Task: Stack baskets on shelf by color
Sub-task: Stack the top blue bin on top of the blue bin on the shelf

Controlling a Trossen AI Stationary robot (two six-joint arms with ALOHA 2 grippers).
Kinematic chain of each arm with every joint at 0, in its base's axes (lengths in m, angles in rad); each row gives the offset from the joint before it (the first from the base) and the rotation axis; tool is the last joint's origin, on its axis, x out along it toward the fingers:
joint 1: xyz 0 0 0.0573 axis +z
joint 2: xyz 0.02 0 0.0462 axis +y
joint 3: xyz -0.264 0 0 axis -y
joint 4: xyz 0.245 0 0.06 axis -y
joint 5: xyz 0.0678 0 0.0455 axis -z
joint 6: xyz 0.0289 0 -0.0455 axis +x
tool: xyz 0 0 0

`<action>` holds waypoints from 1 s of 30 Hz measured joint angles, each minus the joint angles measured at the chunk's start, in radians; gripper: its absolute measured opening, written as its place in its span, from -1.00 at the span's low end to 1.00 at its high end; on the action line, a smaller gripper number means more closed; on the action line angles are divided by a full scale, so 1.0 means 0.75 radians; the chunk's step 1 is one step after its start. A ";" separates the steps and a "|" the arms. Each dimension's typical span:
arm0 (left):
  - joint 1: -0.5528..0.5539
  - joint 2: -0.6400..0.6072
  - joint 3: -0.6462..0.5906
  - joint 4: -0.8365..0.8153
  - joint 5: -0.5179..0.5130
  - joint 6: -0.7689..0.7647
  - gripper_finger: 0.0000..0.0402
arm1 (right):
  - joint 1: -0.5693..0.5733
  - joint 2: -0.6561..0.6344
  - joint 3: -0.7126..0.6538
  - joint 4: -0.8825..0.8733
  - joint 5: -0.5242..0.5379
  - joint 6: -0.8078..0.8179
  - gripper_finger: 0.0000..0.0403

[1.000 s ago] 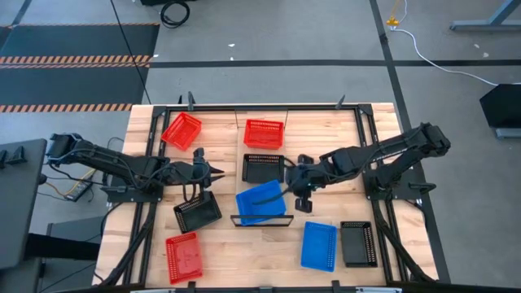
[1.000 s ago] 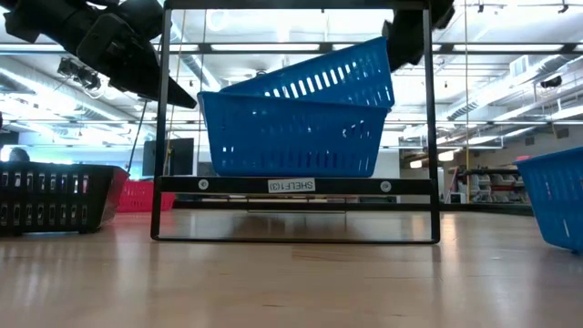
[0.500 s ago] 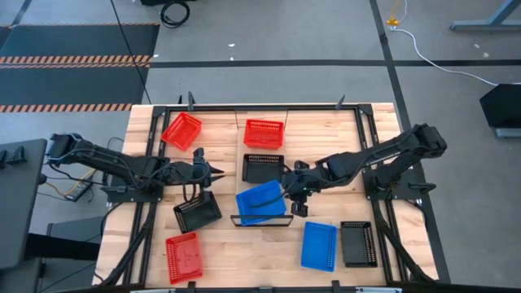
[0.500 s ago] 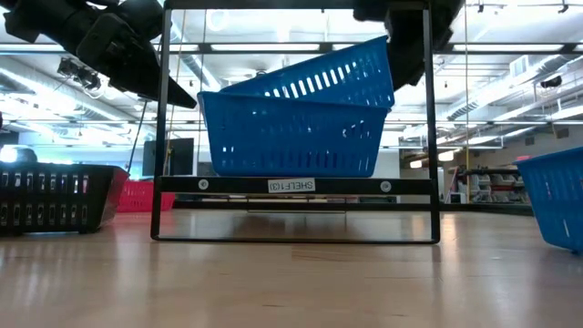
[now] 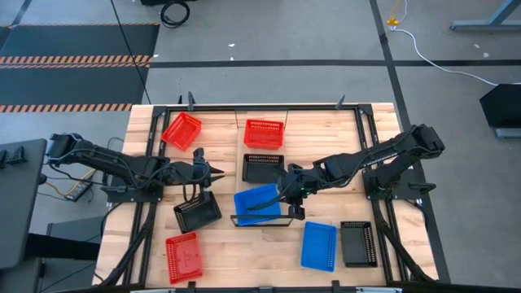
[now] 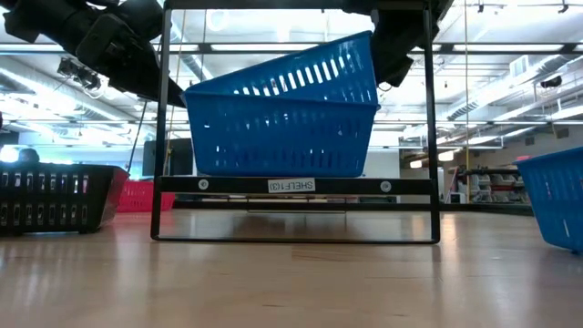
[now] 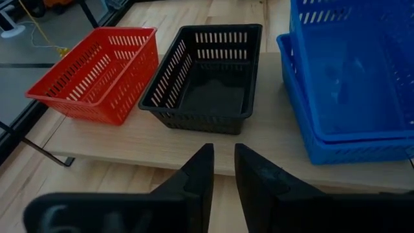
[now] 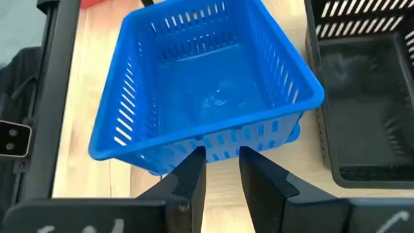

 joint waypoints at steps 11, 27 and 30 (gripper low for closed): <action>0.000 0.000 0.000 0.000 0.000 0.000 -0.66 | 0.001 0.000 0.000 0.015 -0.009 -0.032 -0.50; 0.000 0.000 0.000 -0.002 -0.001 0.000 -0.65 | -0.013 -0.045 0.001 -0.058 -0.099 -0.019 -0.50; 0.000 0.000 0.000 -0.002 0.000 -0.003 -0.65 | -0.012 -0.102 0.001 -0.044 -0.038 -0.020 -0.50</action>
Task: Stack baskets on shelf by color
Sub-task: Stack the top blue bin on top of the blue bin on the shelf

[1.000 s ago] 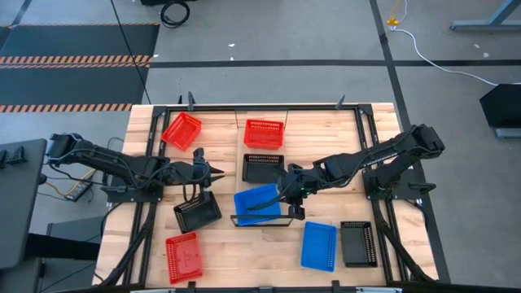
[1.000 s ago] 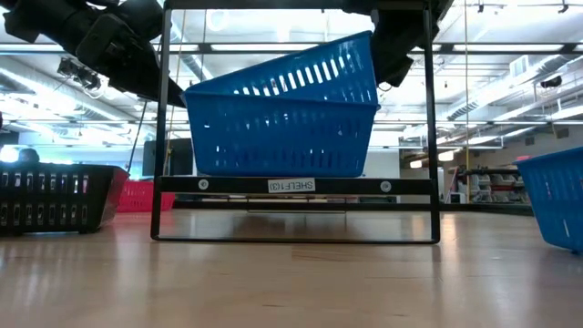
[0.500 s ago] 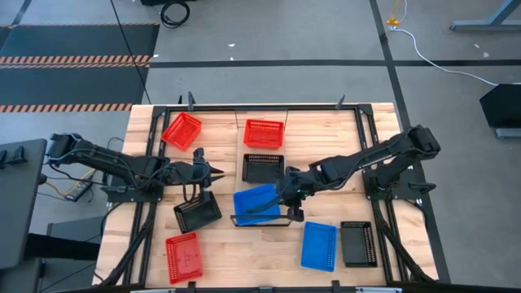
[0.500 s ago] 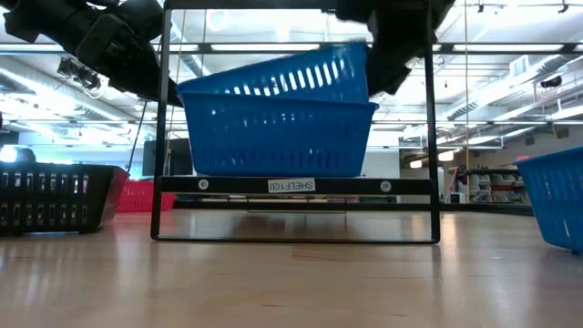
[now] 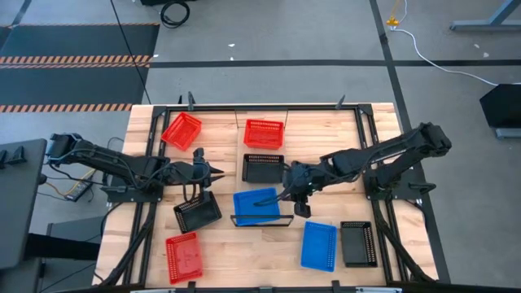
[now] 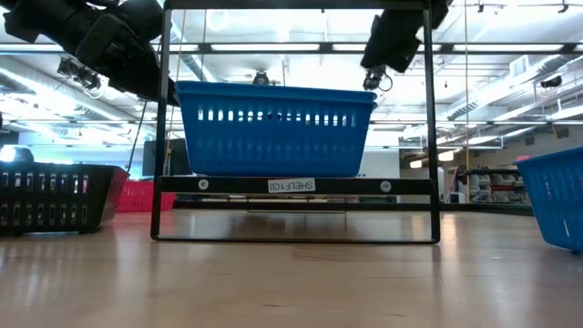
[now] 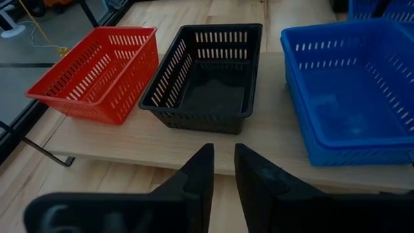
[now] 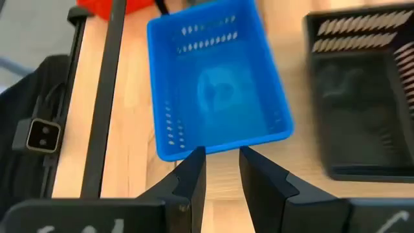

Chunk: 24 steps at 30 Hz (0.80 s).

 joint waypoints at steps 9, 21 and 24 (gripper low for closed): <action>-0.017 0.027 0.000 -0.150 0.374 -0.144 -0.64 | 0.000 -0.119 0.000 -0.163 0.255 0.001 -0.50; -0.058 0.368 0.000 0.190 0.386 0.047 -0.65 | -0.009 -0.225 0.000 -0.186 0.935 0.001 -0.50; -0.036 0.401 0.000 0.218 0.402 0.048 -0.64 | -0.015 -0.233 0.000 -0.182 0.994 0.005 -0.50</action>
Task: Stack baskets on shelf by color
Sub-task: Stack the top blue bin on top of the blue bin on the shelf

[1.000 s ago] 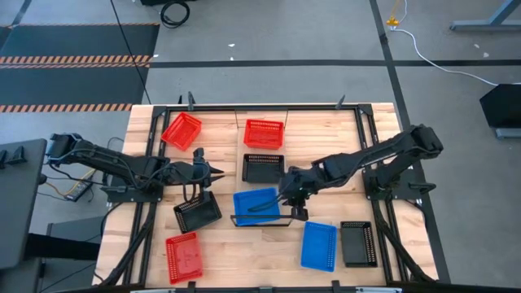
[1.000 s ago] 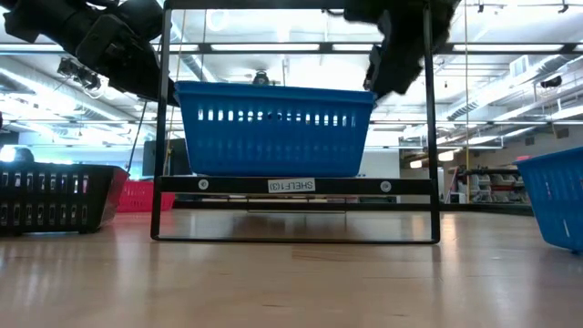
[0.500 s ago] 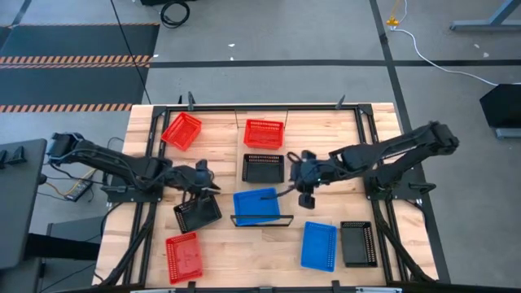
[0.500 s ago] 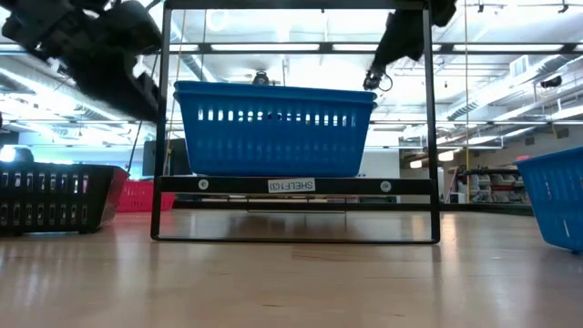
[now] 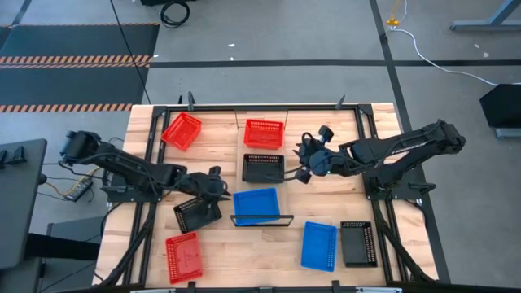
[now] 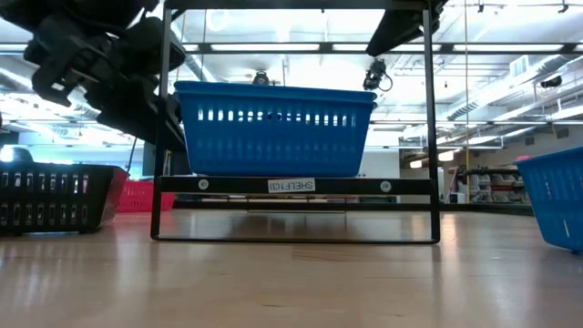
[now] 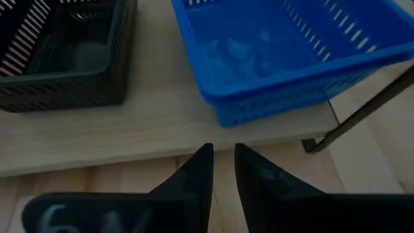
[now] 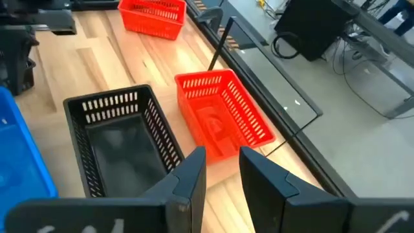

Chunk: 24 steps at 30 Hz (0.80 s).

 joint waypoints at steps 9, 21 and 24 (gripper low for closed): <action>0.028 0.012 -0.001 0.141 0.101 0.008 -0.67 | -0.017 -0.005 -0.089 0.008 0.027 0.026 -0.50; 0.043 0.011 -0.001 0.182 0.106 0.005 -0.69 | -0.026 -0.001 -0.107 0.053 0.022 0.033 -0.50; 0.059 0.011 -0.001 0.198 0.054 0.007 -0.71 | -0.024 -0.001 -0.107 0.061 0.021 0.033 -0.50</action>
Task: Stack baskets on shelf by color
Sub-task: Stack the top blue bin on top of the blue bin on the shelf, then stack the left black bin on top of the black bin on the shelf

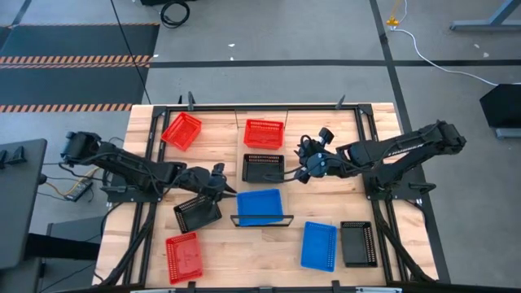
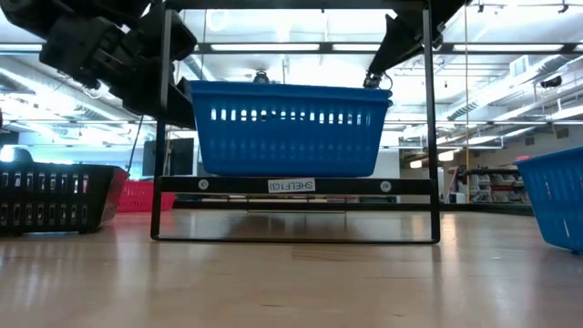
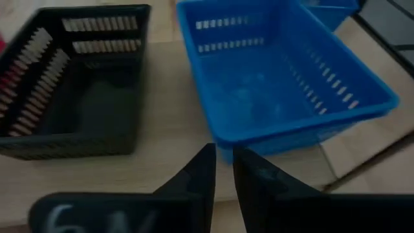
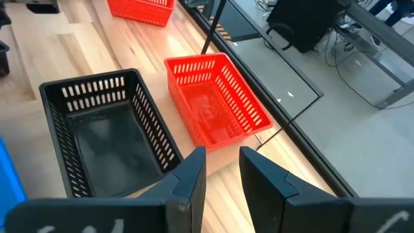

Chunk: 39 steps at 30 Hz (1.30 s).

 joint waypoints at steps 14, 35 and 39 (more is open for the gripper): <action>0.040 0.140 0.000 0.122 -0.029 0.001 -0.72 | 0.000 0.000 0.000 -0.002 -0.022 0.001 -0.50; 0.057 -0.176 0.001 -0.519 -0.092 -0.330 -0.70 | 0.004 0.001 0.000 -0.011 -0.048 -0.010 -0.50; 0.025 -0.235 0.053 -0.710 -0.094 -0.449 -0.68 | 0.004 0.001 0.000 -0.013 -0.054 -0.011 -0.50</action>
